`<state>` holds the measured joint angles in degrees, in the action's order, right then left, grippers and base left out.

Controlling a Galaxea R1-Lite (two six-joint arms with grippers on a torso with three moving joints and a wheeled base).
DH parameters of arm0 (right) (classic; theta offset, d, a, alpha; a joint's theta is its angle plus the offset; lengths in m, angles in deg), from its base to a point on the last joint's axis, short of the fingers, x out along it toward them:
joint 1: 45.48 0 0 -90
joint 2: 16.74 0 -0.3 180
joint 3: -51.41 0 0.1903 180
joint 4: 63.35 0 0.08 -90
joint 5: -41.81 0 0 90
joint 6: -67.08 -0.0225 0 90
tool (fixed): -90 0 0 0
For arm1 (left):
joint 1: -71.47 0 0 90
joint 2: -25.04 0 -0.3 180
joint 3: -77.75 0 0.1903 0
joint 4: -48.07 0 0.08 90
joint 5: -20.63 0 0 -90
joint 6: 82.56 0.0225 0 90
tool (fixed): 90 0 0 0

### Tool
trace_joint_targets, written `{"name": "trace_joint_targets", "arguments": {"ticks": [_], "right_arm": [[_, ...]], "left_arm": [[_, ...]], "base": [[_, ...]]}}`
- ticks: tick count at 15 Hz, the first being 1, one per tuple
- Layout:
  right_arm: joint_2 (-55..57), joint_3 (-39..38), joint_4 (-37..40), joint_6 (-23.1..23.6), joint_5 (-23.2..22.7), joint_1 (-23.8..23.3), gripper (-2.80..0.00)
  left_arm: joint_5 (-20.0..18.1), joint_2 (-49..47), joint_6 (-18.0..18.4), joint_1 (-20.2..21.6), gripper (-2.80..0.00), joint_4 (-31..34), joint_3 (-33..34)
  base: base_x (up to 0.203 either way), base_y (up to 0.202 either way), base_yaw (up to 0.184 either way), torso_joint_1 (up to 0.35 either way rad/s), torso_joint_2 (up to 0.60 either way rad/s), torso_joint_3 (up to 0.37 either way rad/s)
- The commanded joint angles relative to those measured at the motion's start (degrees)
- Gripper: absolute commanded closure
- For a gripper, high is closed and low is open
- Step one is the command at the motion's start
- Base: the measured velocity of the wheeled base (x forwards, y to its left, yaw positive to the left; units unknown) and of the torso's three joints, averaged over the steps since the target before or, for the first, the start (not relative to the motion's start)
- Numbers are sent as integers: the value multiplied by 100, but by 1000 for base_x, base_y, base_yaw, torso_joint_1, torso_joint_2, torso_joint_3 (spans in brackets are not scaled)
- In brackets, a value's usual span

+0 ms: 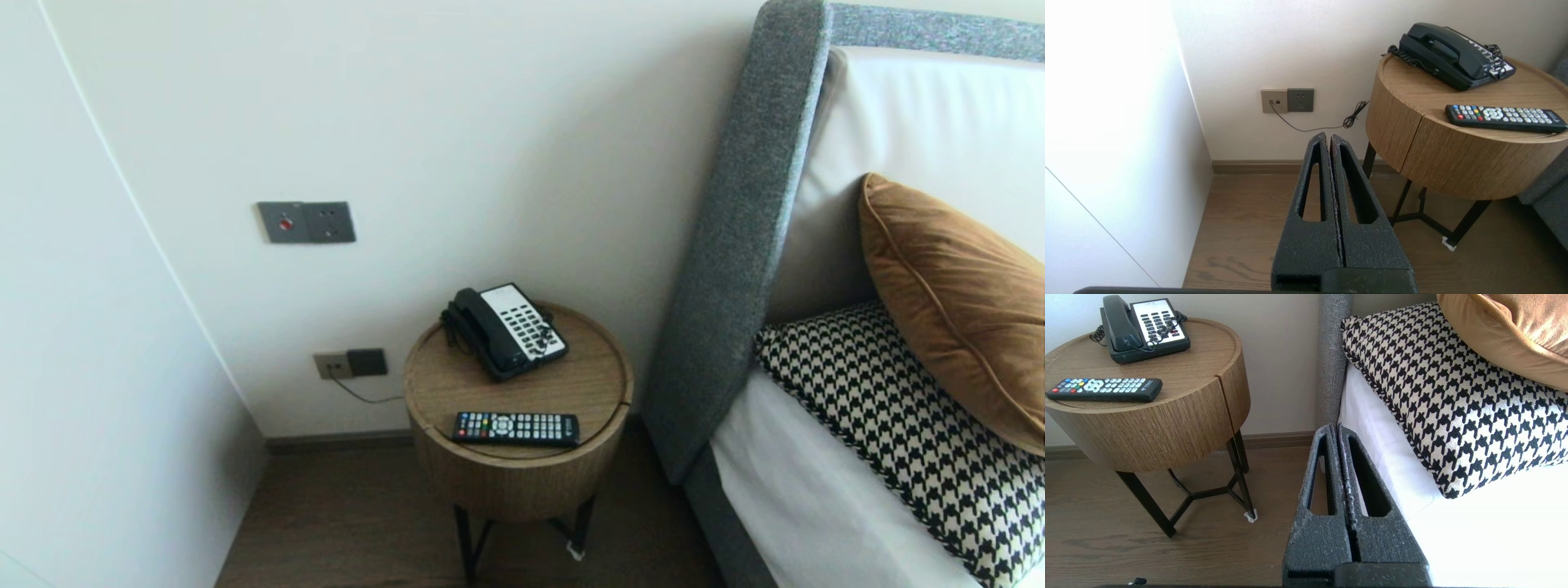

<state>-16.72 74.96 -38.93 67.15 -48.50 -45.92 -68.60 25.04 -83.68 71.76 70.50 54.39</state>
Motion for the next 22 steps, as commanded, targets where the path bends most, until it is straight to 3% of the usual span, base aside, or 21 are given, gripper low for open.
{"name": "trace_joint_targets", "arguments": {"ticks": [1, 22], "right_arm": [[-46, -1, 1, 1, -5, 0, 0], [-46, -1, 1, -7, -5, 0, 0]], "left_arm": [[2, 9, -2, 1, 0, -3, 0], [2, 9, -2, 0, 0, -3, 0]], "base": [[0, 0, 0, 0, 0, 0], [0, 0, 0, 0, 0, 0]]}}
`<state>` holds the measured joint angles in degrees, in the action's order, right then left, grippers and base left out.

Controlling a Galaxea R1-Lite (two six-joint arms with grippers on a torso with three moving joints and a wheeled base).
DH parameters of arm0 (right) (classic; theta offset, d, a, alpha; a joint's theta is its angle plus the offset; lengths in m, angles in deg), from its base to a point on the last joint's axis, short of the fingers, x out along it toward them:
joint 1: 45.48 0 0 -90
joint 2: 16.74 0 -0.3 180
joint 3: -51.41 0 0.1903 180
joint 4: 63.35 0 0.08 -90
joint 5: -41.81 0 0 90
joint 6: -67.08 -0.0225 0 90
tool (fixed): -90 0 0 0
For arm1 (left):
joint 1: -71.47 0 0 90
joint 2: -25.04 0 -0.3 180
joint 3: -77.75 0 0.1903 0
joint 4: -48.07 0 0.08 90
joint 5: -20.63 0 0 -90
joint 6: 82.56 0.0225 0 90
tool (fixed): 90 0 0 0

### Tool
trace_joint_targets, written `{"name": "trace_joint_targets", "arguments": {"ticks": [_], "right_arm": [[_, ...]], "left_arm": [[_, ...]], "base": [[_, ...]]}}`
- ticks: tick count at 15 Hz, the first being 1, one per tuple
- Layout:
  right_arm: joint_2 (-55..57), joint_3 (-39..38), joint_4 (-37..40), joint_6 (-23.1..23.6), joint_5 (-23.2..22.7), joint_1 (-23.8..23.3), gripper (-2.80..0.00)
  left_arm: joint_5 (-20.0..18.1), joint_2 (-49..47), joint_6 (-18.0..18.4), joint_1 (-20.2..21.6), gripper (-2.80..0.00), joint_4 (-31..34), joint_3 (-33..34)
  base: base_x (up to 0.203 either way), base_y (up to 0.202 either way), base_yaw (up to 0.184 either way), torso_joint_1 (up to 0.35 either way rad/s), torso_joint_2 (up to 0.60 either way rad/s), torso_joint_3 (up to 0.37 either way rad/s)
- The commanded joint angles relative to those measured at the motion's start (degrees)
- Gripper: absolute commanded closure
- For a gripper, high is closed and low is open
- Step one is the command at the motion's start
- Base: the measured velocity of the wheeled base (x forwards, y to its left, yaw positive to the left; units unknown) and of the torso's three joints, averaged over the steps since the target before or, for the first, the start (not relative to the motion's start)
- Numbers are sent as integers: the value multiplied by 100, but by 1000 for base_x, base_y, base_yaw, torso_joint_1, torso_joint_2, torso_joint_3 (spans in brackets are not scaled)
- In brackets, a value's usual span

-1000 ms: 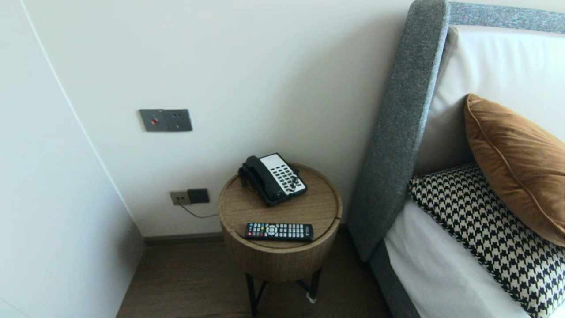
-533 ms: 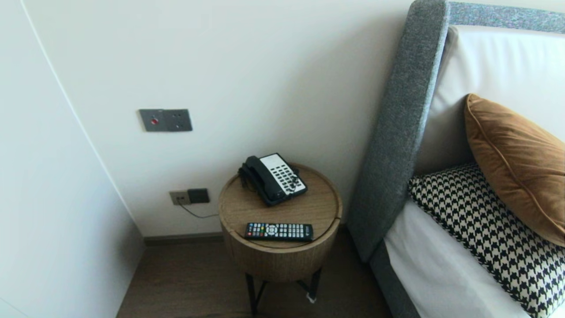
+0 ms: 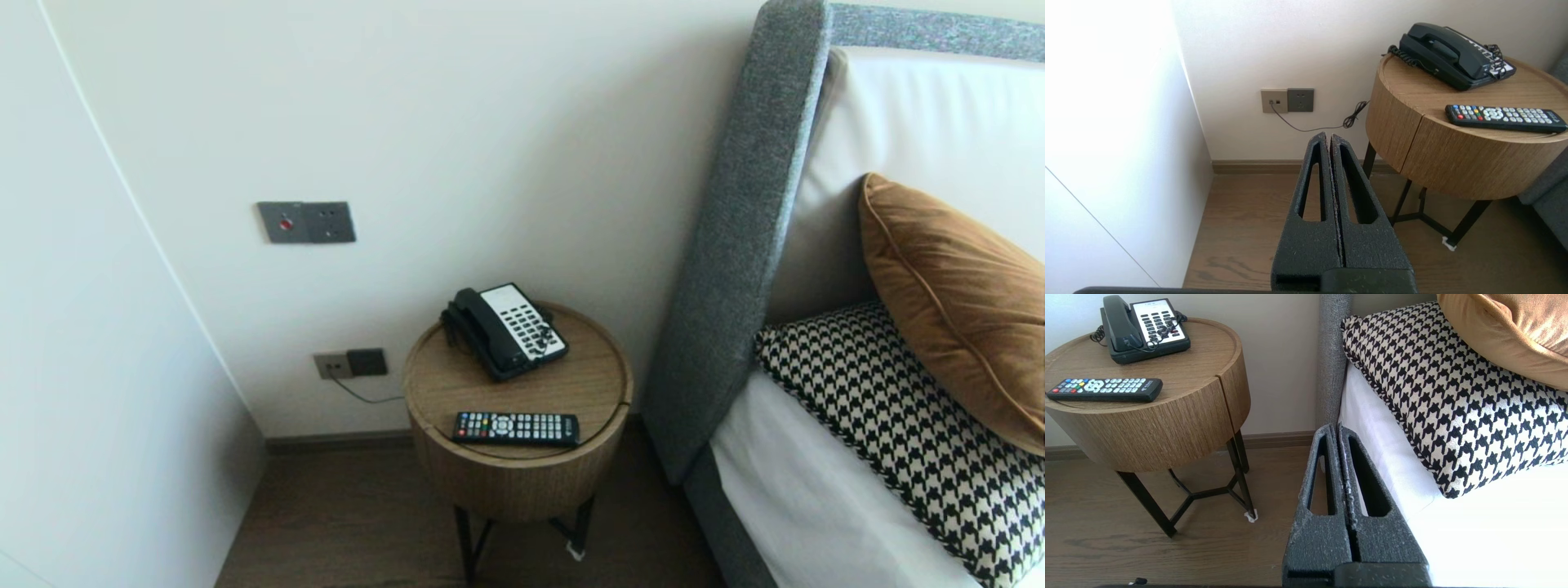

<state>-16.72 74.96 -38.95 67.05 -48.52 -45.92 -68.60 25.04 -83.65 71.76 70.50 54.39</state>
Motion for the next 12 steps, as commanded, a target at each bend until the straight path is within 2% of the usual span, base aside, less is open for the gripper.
{"name": "trace_joint_targets", "arguments": {"ticks": [1, 12], "right_arm": [[-46, -1, 2, 2, -3, 0, 0], [-64, -1, -7, 2, -3, 0, 0]], "left_arm": [[2, 9, -5, -3, 0, -3, 0], [2, 9, -5, 0, 0, -3, 0]], "base": [[0, 0, 0, 0, 0, 0], [0, 0, 0, 0, 0, 0]]}}
